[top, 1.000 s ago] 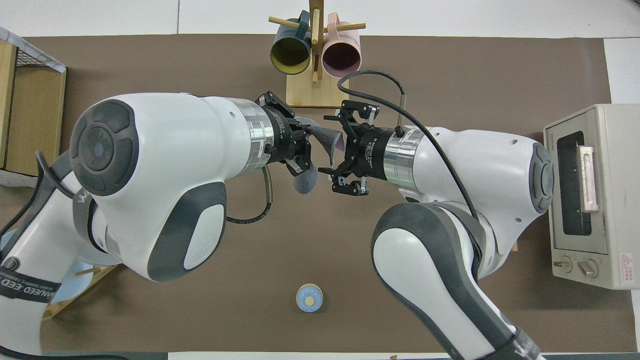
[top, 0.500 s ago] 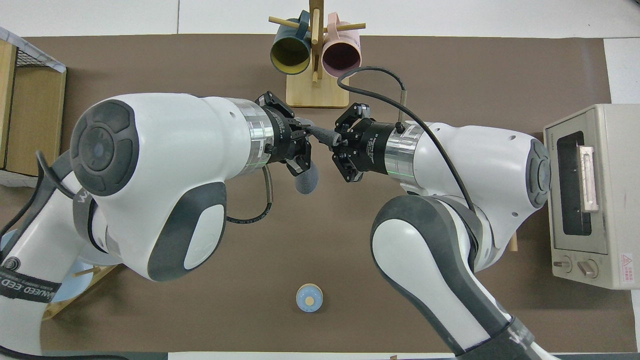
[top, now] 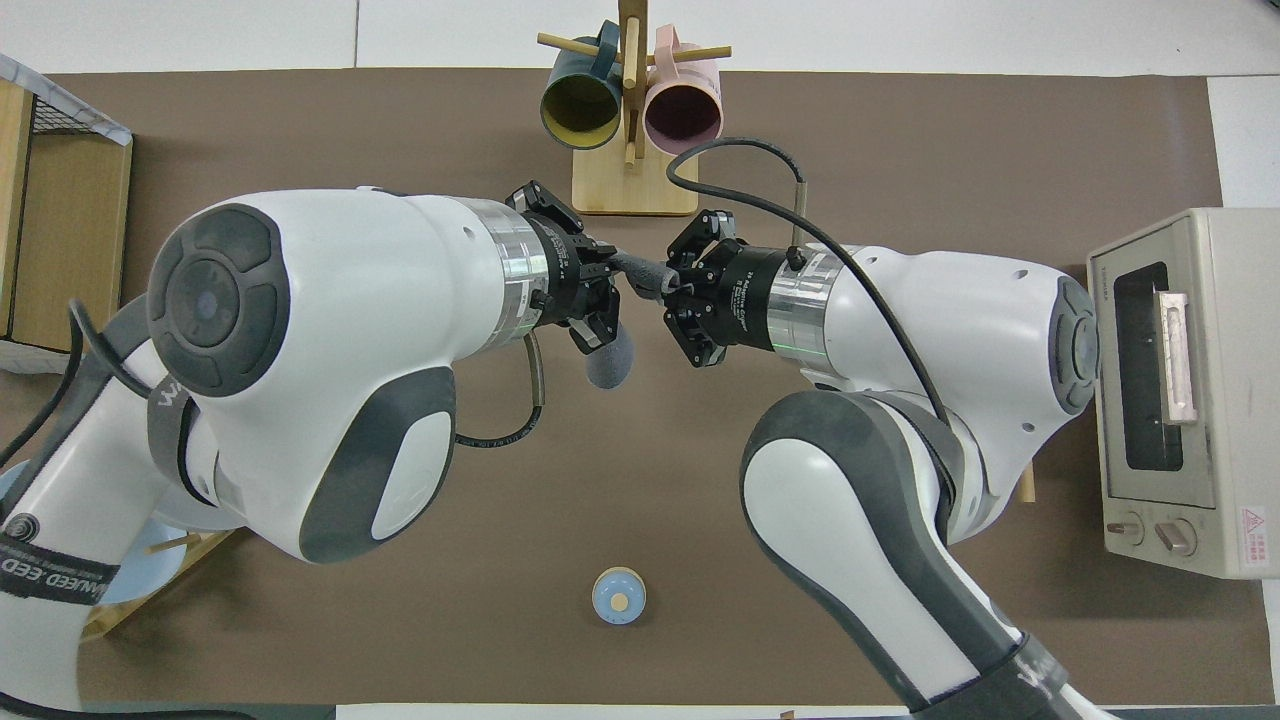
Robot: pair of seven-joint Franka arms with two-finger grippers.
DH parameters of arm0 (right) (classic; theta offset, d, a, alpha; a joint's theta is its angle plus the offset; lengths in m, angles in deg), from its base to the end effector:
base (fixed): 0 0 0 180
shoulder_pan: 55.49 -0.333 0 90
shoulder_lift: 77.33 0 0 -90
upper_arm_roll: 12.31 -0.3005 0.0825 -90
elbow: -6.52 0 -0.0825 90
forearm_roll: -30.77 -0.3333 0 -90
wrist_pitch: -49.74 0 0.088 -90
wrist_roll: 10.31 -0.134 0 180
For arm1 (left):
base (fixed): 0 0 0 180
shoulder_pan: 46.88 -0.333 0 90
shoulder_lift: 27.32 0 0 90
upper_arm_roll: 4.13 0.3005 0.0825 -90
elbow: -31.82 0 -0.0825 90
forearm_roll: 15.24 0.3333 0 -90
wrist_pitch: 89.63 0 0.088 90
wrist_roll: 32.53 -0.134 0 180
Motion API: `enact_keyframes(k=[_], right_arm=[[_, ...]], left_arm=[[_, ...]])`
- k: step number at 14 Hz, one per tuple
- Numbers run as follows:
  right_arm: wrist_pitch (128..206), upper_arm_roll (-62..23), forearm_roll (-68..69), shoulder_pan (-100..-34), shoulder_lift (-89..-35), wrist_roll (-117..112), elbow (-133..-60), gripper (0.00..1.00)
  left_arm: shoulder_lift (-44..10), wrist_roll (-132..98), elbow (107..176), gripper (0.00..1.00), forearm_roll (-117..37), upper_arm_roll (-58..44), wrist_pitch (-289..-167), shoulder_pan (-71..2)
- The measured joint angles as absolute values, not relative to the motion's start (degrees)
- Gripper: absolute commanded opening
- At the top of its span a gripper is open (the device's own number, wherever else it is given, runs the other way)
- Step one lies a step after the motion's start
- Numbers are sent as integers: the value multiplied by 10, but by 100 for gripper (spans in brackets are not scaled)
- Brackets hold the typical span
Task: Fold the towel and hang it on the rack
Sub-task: 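Open the left gripper and withdraw it while the right gripper holds the towel, then carry the towel with the right gripper to the wooden dowel rack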
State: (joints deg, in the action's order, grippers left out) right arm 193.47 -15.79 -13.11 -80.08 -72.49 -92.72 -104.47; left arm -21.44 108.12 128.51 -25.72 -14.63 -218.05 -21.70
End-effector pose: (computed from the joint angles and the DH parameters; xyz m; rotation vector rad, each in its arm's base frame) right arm 0.5139 0.2796 0.4795 -1.7906 1.6176 0.2867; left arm 0.4795 -0.3499 0.5512 1.5364 2.1904 -0.2322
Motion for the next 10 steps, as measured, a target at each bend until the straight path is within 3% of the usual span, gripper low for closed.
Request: enact_keyframes(k=[4,7,10], right_arm=[[1855,-153,-23,-785,-725,-800,-1044,0],[1762,-151,115,-745,-729,-720,-1037,0],[1685,-148,158,-698,-734,-639,-1033,0]], left_arm=[[-215,994,1293,100,-252,-138,-2181,-223],[-216,851,1299,100,-252,-133,-2182,-263],[-216,692,1303,100,-252,-132,-2172,-310]])
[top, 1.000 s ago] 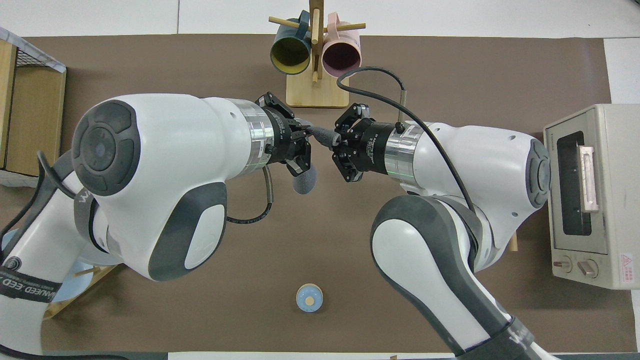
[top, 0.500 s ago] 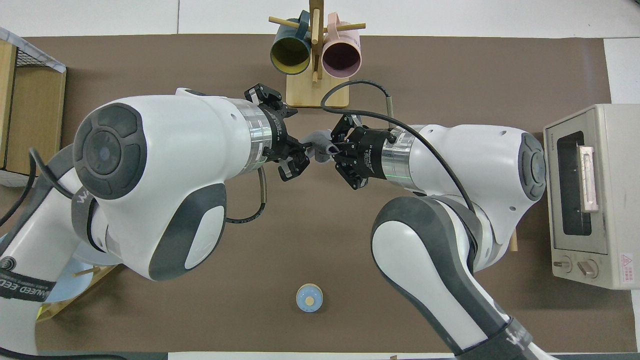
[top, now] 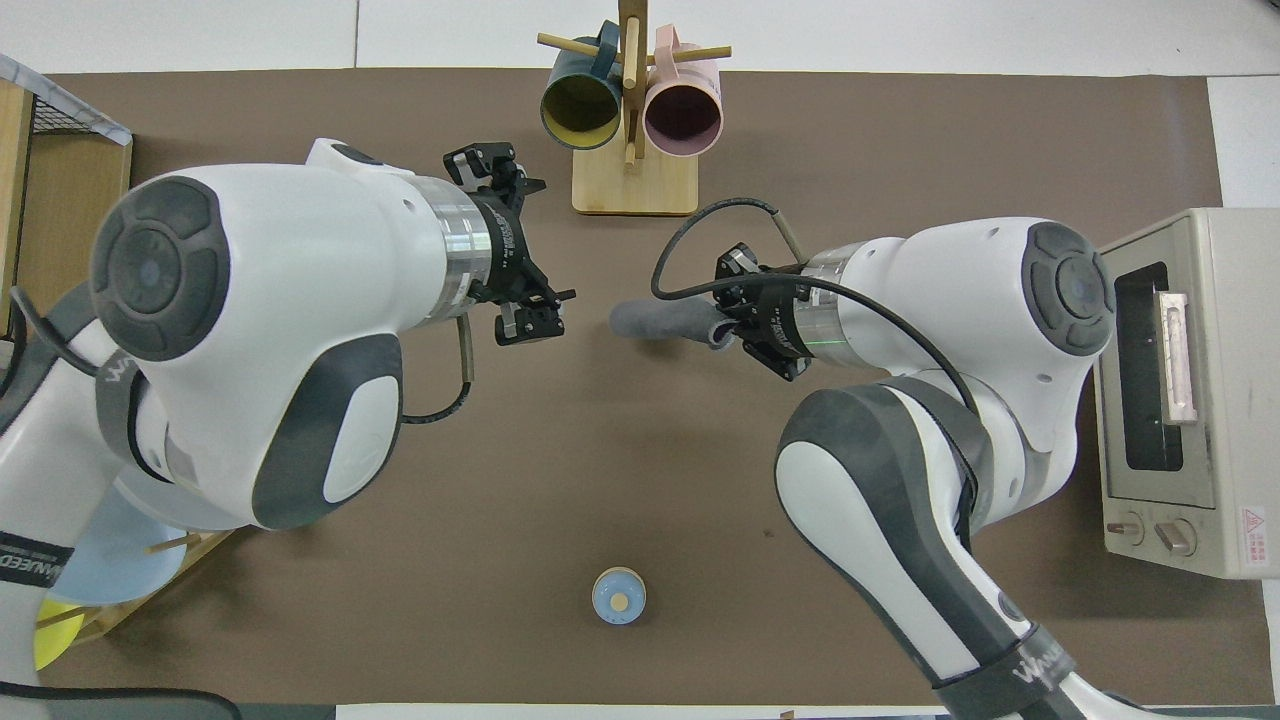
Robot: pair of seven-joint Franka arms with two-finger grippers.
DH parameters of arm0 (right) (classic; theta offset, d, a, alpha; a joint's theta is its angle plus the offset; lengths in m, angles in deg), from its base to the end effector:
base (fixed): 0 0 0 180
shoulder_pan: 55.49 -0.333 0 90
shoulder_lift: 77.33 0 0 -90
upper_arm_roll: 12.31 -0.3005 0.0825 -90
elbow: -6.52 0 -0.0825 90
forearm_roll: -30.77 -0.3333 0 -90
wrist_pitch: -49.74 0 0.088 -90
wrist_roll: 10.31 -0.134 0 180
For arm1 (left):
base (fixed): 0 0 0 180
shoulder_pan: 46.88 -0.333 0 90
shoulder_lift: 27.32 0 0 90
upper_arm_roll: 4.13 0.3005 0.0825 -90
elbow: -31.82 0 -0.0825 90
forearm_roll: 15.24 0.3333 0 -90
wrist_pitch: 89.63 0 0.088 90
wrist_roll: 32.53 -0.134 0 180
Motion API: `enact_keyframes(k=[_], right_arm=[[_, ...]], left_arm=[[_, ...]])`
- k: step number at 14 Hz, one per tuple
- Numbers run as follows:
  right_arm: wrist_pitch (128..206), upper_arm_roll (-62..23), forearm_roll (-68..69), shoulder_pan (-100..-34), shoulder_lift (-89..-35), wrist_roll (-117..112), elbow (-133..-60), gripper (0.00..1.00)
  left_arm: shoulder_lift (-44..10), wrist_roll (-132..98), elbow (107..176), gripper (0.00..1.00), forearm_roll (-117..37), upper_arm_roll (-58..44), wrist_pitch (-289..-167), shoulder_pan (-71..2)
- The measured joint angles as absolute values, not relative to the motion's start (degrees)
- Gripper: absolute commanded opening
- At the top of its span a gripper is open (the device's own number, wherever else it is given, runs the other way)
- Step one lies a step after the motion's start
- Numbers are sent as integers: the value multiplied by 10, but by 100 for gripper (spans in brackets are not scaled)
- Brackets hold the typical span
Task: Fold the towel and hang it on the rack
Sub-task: 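Carry the towel with the right gripper to the wooden dowel rack, then drape the towel over the dowels and withdraw the right gripper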
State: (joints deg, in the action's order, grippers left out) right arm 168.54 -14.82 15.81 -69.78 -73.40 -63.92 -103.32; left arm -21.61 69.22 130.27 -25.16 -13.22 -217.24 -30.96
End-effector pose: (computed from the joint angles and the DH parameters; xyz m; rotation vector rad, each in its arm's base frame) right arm 0.5130 0.1747 0.4450 -2.6901 1.0729 0.0953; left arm 0.5318 -0.2540 0.5360 2.0459 1.7598 0.0402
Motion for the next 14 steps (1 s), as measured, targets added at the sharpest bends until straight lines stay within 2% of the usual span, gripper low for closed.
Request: enact_keyframes(k=[6,10,14], right_arm=[[1558,-147,295,-599,-746,-474,-1035,0],[1535,-146,340,-533,-756,-348,-1035,0],[1530,-146,357,-507,-768,-287,-1036,0]], left_arm=[[-222,332,1304,100,-252,-130,-2085,-403],[-227,91,1304,100,-252,-129,-2025,-463],[-231,-126,1287,100,-218,-127,-1942,-503]])
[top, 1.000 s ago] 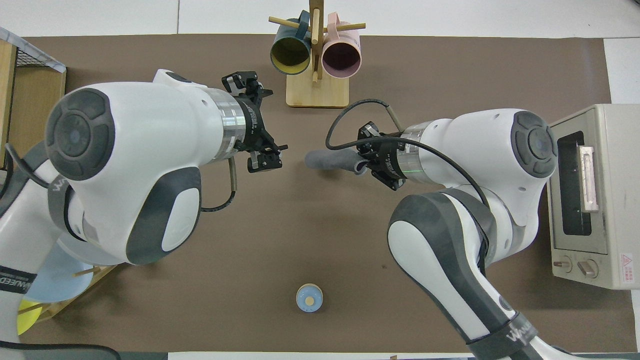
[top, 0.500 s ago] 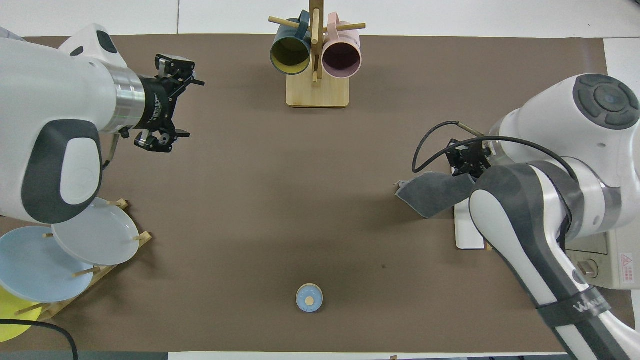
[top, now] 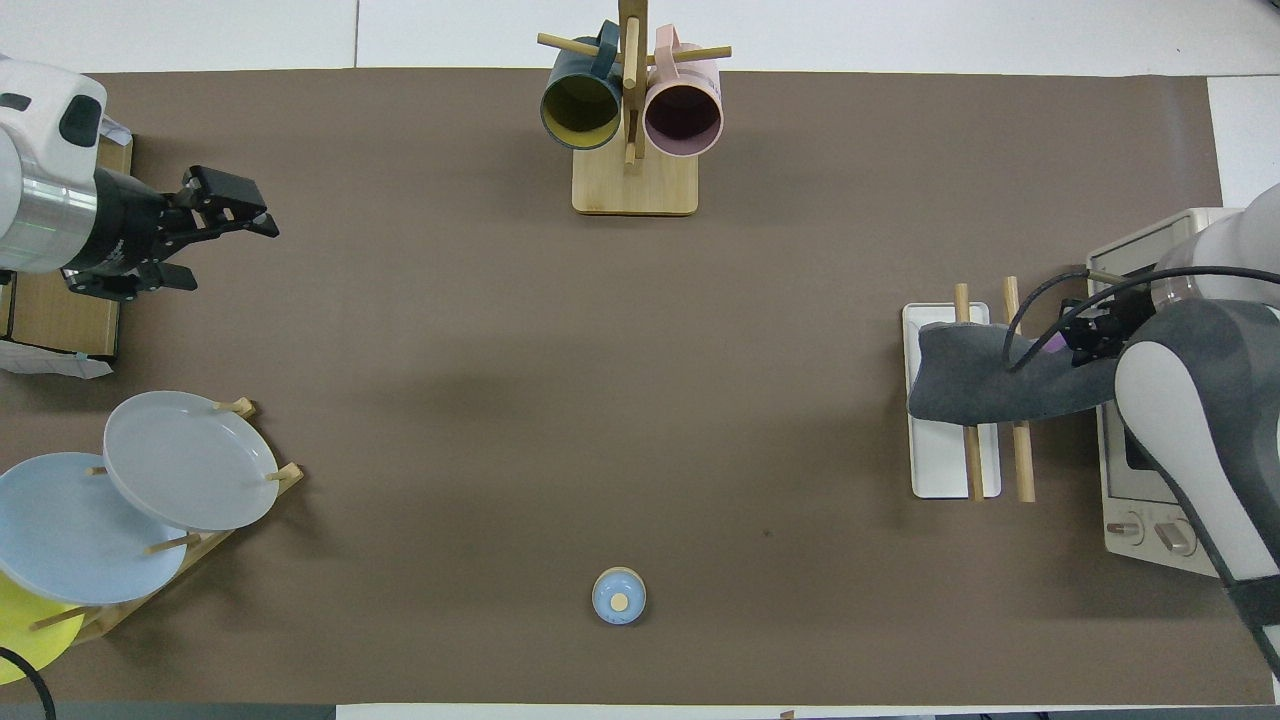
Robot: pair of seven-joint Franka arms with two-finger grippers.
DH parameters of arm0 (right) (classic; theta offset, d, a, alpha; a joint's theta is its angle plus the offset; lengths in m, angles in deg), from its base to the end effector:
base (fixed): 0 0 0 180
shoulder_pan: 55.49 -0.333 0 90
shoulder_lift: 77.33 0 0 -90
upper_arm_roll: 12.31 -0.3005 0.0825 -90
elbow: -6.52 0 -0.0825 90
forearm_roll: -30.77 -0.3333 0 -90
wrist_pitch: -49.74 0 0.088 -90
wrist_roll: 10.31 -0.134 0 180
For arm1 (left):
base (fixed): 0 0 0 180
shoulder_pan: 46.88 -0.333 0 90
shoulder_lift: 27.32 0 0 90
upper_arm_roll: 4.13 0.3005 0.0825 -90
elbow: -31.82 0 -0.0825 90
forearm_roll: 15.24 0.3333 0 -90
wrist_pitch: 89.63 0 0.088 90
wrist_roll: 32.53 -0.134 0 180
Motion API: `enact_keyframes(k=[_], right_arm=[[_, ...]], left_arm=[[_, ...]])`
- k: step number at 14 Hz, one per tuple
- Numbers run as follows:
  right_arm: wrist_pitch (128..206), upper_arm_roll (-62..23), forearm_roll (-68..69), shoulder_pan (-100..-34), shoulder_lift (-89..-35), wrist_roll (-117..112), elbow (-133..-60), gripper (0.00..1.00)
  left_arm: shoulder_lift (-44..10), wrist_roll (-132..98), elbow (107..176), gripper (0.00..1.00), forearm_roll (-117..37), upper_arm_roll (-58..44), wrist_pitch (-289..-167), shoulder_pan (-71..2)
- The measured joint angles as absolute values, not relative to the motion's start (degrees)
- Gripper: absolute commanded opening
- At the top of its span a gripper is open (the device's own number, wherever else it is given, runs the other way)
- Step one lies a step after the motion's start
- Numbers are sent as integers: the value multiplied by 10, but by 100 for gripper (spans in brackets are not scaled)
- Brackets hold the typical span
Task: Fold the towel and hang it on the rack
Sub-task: 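Drape the towel over the dowels and withdraw the right gripper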
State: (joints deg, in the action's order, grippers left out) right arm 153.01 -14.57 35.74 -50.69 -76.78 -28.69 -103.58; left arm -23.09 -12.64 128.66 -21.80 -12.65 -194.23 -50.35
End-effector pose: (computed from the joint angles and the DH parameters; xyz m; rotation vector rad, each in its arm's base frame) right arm 0.4957 -0.0316 0.4485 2.9932 -0.5134 -0.1766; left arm 0.5405 -0.0579 0.5165 2.9775 0.4275 0.0517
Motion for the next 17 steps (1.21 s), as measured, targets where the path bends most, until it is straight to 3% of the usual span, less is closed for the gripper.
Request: enact_keyframes(k=[7,9,10,17], right_arm=[[1532,-146,364,-497,-770,-243,-1050,0],[1533,-146,364,-486,-771,-218,-1051,61],[1534,-146,364,-480,-772,-210,-1051,100],[1540,-150,364,-476,-775,-206,-1044,100]], left_arm=[[-286,-251,1274,100,-182,-123,-1833,-526],[-302,-266,1274,100,-166,-124,-1803,-526],[-307,-276,1274,100,-157,-124,-1791,-526],[-310,-297,1269,100,-149,-128,-1773,-506]])
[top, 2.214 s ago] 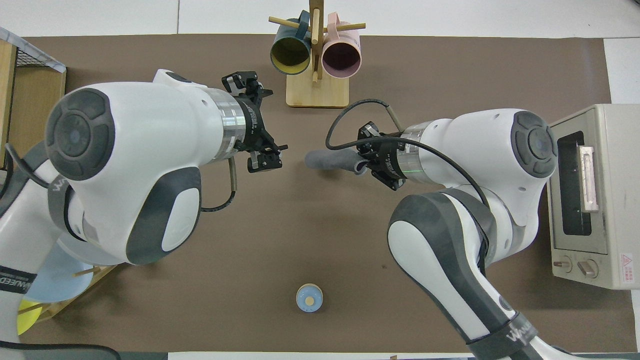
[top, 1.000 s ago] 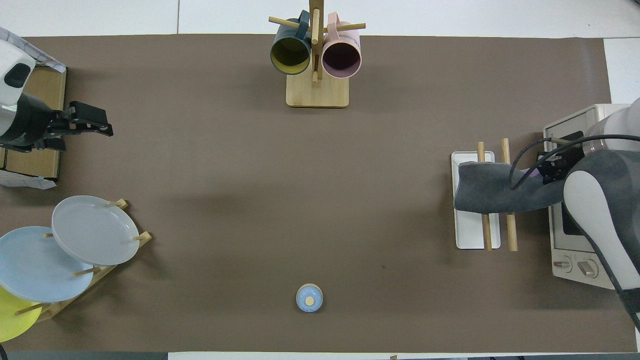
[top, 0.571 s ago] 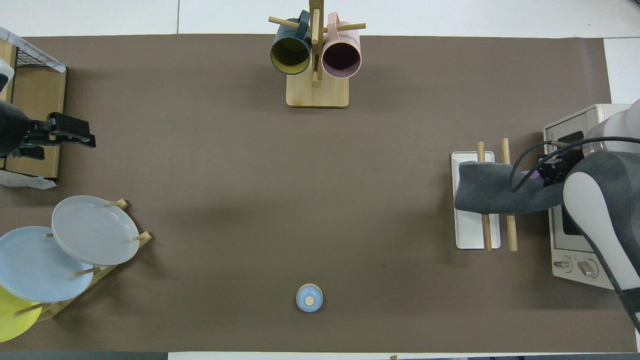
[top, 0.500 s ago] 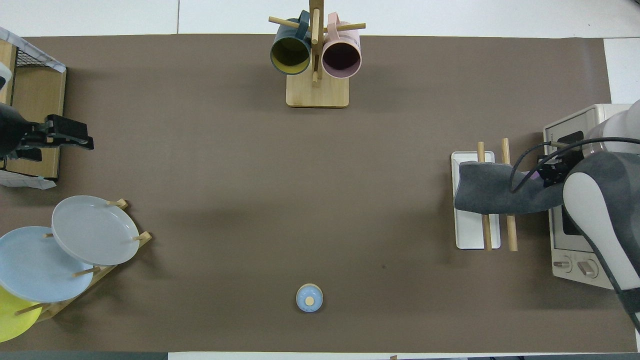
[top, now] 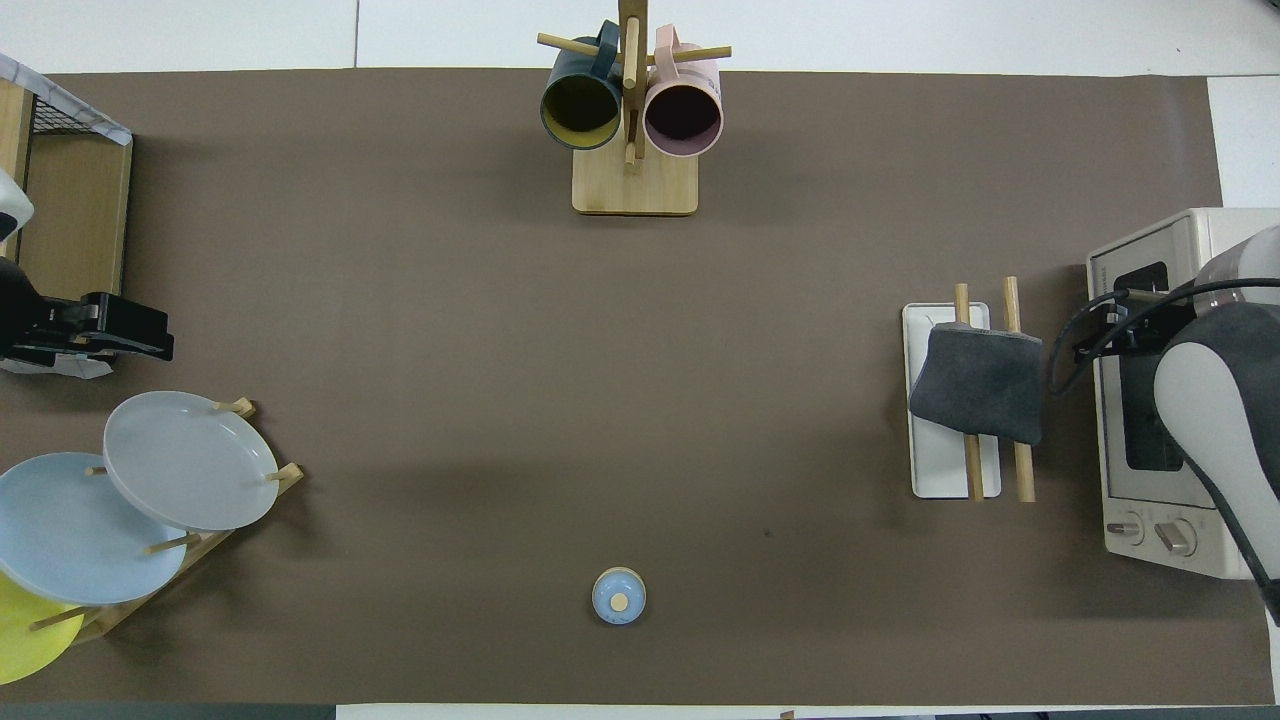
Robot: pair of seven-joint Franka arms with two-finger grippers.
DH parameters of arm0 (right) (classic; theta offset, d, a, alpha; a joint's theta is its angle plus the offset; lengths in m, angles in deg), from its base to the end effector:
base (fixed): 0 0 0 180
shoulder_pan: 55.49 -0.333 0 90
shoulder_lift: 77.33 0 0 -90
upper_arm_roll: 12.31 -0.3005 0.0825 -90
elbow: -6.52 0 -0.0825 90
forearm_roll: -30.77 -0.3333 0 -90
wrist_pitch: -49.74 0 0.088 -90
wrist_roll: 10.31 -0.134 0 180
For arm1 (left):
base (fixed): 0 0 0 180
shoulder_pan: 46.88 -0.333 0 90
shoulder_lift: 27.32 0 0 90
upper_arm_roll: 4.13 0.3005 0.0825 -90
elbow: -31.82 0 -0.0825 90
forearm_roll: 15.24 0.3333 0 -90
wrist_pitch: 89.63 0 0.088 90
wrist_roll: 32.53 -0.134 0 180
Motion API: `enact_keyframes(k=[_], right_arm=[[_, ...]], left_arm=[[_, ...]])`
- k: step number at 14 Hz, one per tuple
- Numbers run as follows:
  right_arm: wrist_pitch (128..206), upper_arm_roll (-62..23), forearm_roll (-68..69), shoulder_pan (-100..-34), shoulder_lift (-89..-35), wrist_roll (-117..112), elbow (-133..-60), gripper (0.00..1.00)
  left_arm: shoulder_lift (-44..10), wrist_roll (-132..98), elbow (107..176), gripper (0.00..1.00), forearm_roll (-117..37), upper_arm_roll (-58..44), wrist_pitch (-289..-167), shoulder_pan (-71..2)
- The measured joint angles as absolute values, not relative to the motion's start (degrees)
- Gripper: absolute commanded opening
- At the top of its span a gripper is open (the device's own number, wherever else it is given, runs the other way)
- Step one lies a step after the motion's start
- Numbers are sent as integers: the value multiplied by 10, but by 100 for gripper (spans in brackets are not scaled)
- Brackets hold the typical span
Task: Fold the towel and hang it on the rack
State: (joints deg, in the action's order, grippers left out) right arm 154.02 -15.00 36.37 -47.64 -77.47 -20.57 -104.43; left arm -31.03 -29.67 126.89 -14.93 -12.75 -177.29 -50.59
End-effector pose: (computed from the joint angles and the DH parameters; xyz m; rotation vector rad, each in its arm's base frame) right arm 0.4921 -0.0550 0.4498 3.0170 -0.3632 -0.1668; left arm 0.4755 -0.0423 0.5730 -3.1200 0.0548 0.1001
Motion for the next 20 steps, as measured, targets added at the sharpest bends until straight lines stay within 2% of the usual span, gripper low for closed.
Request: enact_keyframes(k=[4,9,11,14,20], right_arm=[[1518,-155,364,-477,-783,-206,-1004,100],[1372,-159,363,-486,-781,-206,-869,100],[1347,-169,361,-489,-780,-205,-838,100],[1330,-163,353,-529,-781,-205,-817,100],[1330,-120,313,-533,-780,-201,-816,100]], left_arm=[[-310,-295,1259,100,-150,-122,-1773,-506],[-310,-289,1259,100,-152,-122,-1773,-507],[-310,-289,1259,100,-152,-123,-1773,-507],[-310,-289,1259,100,-152,-122,-1771,-507],[-310,-289,1259,100,-152,-123,-1770,-507]])
